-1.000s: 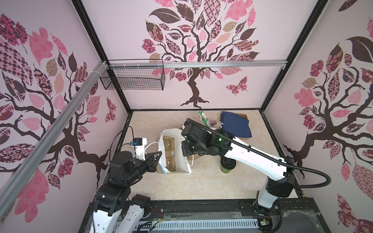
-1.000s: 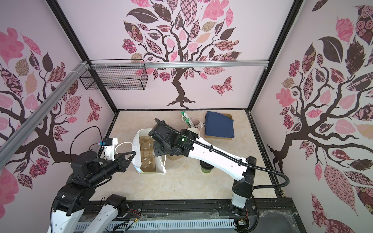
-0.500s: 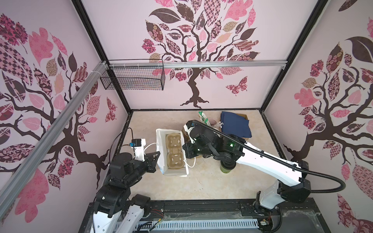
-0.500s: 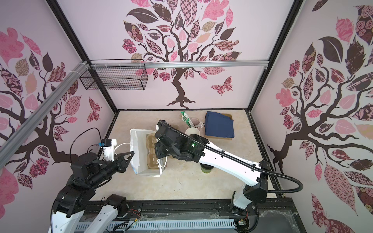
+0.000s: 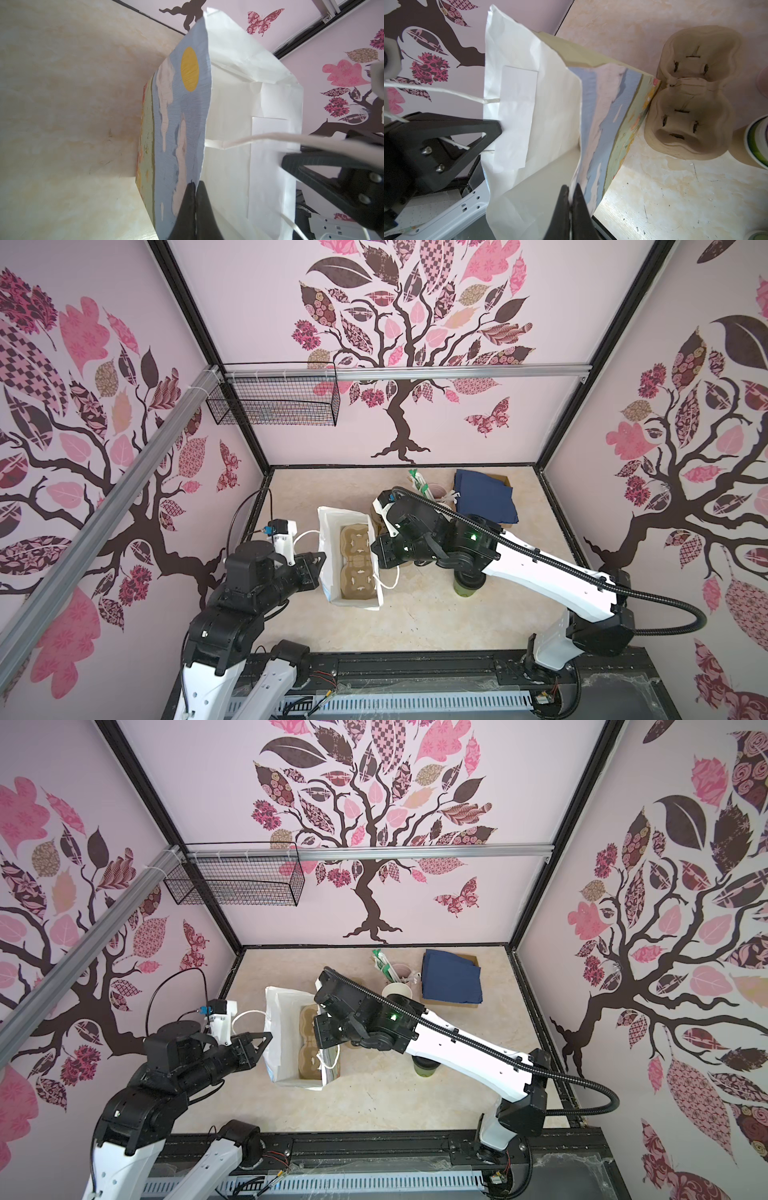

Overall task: Pack a coffee takeout order
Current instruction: Shake the takeout bag at the center of the table.

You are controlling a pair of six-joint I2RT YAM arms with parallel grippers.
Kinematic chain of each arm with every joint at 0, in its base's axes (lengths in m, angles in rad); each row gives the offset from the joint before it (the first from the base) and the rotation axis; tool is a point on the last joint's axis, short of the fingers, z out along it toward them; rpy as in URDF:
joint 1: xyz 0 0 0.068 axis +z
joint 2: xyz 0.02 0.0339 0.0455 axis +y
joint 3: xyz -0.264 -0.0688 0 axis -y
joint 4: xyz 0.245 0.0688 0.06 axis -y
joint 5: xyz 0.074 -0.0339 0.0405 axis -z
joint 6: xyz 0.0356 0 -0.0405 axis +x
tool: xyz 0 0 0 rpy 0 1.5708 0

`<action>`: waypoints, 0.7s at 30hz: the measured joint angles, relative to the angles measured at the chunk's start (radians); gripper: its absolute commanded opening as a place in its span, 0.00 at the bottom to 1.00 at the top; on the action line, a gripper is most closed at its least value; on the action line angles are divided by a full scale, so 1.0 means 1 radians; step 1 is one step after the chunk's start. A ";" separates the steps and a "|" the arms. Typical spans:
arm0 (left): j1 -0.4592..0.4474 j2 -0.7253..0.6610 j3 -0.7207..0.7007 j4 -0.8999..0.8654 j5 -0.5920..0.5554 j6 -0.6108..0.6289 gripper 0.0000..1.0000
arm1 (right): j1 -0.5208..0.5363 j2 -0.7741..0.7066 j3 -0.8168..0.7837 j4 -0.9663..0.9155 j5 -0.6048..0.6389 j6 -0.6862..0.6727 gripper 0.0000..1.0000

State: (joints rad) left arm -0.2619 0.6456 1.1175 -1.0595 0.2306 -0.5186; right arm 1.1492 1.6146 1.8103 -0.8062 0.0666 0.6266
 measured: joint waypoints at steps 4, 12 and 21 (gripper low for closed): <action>0.000 0.063 0.048 -0.058 0.015 -0.060 0.00 | -0.006 0.038 0.081 -0.068 -0.028 0.011 0.00; 0.000 0.083 0.080 -0.191 0.025 -0.164 0.00 | -0.029 0.093 0.152 -0.180 -0.074 0.027 0.00; 0.000 0.050 0.090 -0.230 0.042 -0.229 0.00 | -0.032 0.130 0.171 -0.229 -0.089 0.028 0.00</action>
State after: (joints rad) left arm -0.2619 0.6952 1.2079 -1.2896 0.2729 -0.7471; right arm 1.1168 1.7447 1.9816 -1.0351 -0.0219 0.6548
